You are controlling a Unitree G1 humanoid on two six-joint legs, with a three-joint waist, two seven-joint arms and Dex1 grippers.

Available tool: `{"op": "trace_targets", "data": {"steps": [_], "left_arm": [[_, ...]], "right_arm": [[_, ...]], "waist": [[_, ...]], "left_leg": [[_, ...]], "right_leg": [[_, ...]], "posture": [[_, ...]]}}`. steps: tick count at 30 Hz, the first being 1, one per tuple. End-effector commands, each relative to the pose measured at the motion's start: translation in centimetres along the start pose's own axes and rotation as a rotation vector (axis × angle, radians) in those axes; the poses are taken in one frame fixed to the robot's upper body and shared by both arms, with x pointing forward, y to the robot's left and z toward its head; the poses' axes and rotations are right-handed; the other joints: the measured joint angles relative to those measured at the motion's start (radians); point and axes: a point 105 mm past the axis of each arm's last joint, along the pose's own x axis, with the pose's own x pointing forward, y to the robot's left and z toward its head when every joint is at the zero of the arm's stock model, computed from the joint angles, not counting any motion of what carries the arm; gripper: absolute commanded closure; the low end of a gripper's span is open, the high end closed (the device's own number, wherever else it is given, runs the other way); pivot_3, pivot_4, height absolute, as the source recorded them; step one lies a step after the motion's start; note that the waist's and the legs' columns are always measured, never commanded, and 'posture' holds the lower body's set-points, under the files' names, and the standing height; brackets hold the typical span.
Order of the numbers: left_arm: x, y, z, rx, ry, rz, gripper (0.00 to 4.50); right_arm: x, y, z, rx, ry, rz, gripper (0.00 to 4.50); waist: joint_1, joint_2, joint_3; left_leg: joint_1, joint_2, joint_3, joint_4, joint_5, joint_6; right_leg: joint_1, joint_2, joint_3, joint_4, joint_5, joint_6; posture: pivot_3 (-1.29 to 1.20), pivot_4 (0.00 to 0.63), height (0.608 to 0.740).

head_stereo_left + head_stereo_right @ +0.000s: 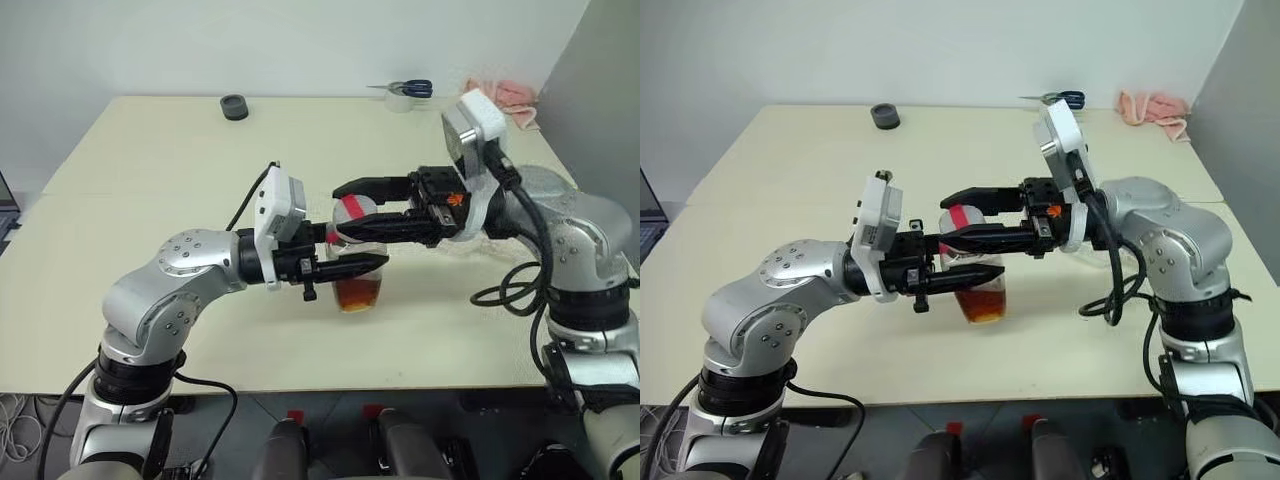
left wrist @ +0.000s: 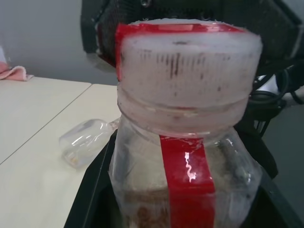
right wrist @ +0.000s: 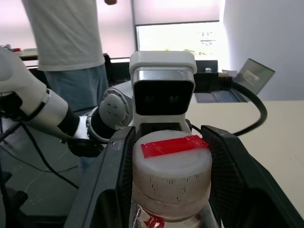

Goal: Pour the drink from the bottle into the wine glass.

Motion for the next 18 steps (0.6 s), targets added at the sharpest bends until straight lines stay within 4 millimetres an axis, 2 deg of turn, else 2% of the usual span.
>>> {"op": "trace_targets", "data": {"steps": [1, 5, 11, 13, 18], "left_arm": [[0.5, -0.4, 1.3, 0.042, -0.027, -0.023, 2.7], [0.2, -0.1, 1.2, 0.043, -0.023, -0.005, 2.7], [0.1, 0.4, 1.2, 0.044, -0.027, 0.014, 2.7], [0.1, 0.4, 1.2, 0.045, -0.026, 0.011, 2.7], [0.3, 0.4, 1.2, 0.048, -0.027, 0.005, 2.7]], "right_arm": [[1.7, 0.5, 0.2, -0.084, 0.026, 0.103, 2.65], [0.4, -0.5, 0.1, -0.084, 0.043, 0.04, 2.65], [-0.4, -0.3, 0.5, -0.065, 0.042, 0.005, 0.54], [-0.3, -0.5, 0.7, -0.084, 0.037, -0.023, 0.02], [-0.2, -0.6, 0.8, -0.093, 0.037, -0.059, 0.02]], "waist": [[0.0, 0.0, 0.0], [0.003, 0.0, 0.0], [0.004, 0.0, 0.0], [0.004, 0.0, 0.0], [0.004, 0.0, 0.0]], "left_leg": [[0.0, 0.0, 0.0, 0.0, 0.0, 0.0], [-0.001, 0.0, 0.0, 0.0, 0.0, 0.0], [-0.002, -0.001, 0.0, 0.0, 0.0, 0.0], [-0.002, -0.001, 0.0, 0.0, 0.0, 0.0], [-0.001, -0.001, 0.0, 0.0, 0.0, 0.0]], "right_leg": [[0.0, 0.0, 0.0, 0.0, 0.0, 0.0], [0.0, -0.001, 0.0, -0.001, 0.0, 0.0], [0.0, -0.002, 0.0, -0.001, 0.0, 0.0], [0.0, -0.002, 0.0, -0.001, 0.0, 0.0], [0.0, -0.002, 0.0, -0.001, 0.0, 0.0]], "posture": [[0.0, 0.15, 0.74], [0.0, 0.15, 0.74], [0.0, 0.15, 0.74], [0.0, 0.15, 0.74], [0.0, 0.15, 0.74]]}}
